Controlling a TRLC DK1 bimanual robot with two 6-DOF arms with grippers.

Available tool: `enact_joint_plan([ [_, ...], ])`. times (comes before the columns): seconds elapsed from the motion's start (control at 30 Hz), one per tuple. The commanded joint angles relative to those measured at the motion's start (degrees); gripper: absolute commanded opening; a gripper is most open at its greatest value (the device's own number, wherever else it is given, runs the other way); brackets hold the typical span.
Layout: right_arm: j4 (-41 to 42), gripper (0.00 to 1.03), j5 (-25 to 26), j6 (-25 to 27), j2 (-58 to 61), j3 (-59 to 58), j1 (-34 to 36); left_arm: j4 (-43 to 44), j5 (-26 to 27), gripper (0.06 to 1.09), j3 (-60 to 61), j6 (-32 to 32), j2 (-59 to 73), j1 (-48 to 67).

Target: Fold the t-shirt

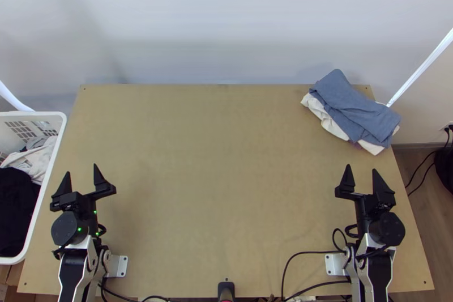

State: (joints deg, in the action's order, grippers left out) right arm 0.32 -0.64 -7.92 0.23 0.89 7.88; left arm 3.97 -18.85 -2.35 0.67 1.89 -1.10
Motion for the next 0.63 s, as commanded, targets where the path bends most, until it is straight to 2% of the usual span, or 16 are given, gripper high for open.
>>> enact_joint_plan([
  [0.0,-0.8,0.98,0.5,-0.8,-0.3,-0.4,-0.3,-0.5,0.2,1.04,2.5,1.0,-1.7,-0.3],
  [0.6,-0.8,0.98,0.5,-0.8,-0.3,-0.4,-0.3,-0.5,0.2,1.04,2.5,1.0,-1.9,-0.3],
])
